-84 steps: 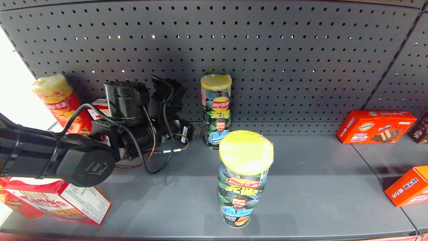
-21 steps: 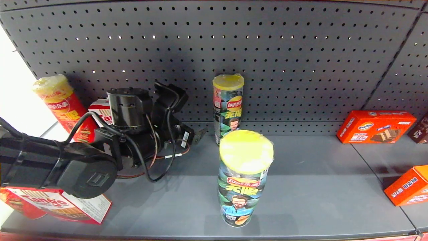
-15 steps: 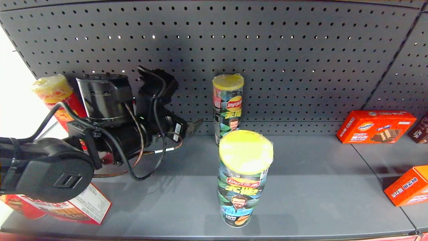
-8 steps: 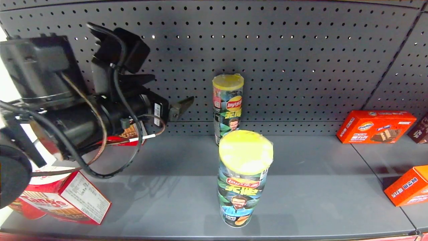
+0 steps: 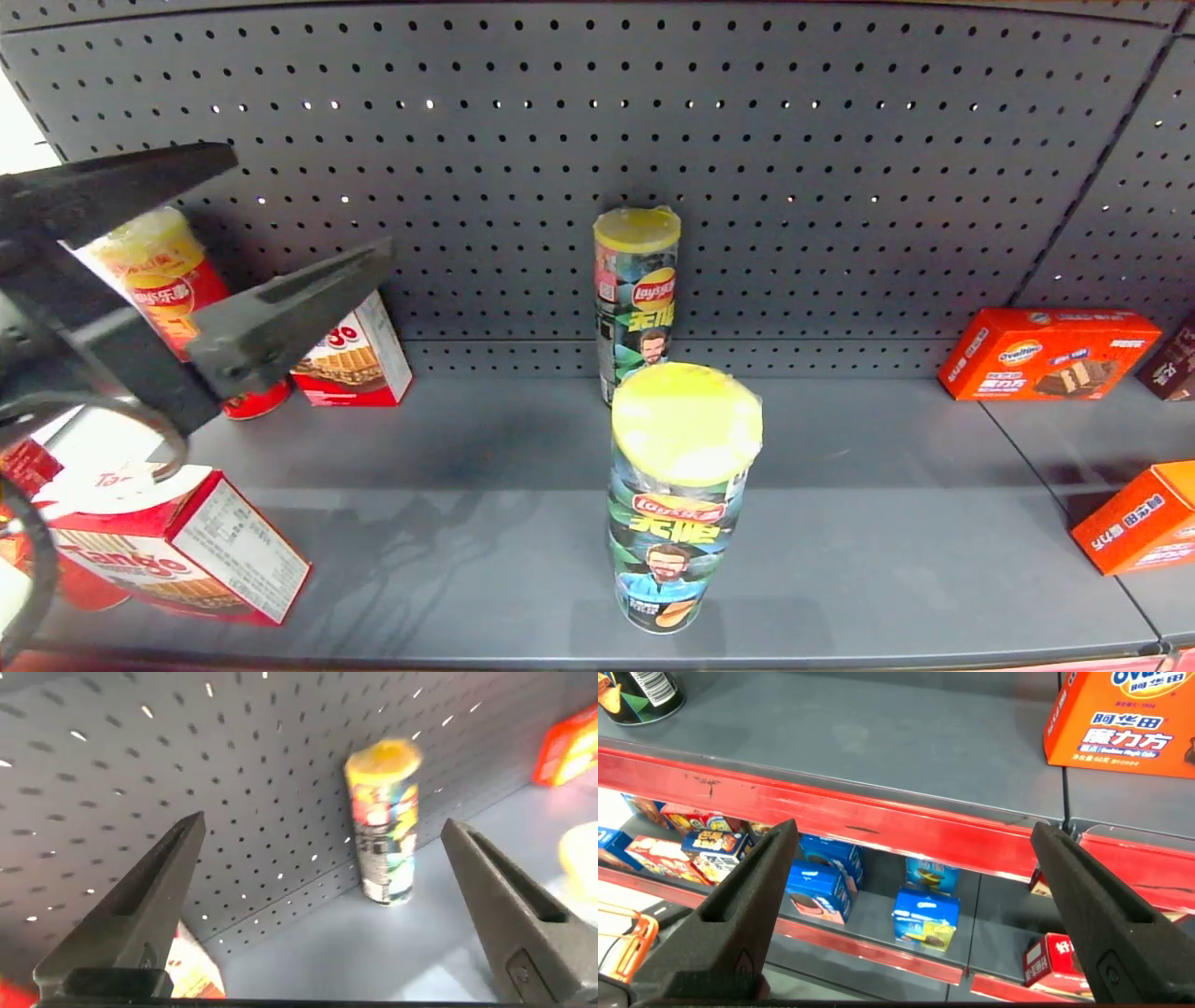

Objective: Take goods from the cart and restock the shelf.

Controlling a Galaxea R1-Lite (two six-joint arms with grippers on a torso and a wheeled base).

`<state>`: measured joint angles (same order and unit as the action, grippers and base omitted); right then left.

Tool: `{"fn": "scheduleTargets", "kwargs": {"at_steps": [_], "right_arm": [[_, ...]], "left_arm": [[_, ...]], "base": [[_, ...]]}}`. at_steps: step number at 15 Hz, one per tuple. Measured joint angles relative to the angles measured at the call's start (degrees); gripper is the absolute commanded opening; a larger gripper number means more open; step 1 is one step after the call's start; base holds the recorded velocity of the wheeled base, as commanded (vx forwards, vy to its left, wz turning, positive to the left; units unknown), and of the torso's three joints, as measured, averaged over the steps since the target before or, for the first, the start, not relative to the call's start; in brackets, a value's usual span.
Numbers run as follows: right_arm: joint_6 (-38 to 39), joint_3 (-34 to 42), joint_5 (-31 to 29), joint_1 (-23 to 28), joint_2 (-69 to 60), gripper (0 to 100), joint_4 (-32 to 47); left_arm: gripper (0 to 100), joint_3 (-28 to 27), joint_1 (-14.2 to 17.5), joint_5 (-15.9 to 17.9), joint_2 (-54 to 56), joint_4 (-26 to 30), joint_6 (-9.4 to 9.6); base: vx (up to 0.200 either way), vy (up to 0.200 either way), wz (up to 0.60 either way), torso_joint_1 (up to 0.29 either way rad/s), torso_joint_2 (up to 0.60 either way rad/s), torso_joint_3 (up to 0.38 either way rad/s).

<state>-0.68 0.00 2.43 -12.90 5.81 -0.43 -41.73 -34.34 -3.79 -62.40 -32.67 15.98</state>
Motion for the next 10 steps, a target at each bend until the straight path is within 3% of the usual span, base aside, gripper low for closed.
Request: {"fn": "scheduleTargets", "kwargs": {"at_steps": [2,4,7,10], "right_arm": [[0.0,0.0,0.02,0.0,0.0,100,0.0],[0.0,0.0,0.02,0.0,0.0,100,0.0],[0.0,0.0,0.0,0.0,0.0,100,0.0],[0.02,0.0,0.02,0.0,0.0,100,0.0]], "left_arm": [[100,3.32,-0.63,0.05,8.19,3.61,0.07],[100,9.86,2.27,0.21,17.51,5.08,-0.11],[100,22.86,14.28,0.32,29.99,0.33,-1.45],[100,32.44,24.81,0.43,41.79,-2.15,-4.44]], "base": [[0.0,0.0,0.0,0.0,0.0,0.0],[0.0,0.0,0.0,0.0,0.0,0.0],[0.0,0.0,0.0,0.0,0.0,0.0],[0.0,0.0,0.0,0.0,0.0,0.0]]}}
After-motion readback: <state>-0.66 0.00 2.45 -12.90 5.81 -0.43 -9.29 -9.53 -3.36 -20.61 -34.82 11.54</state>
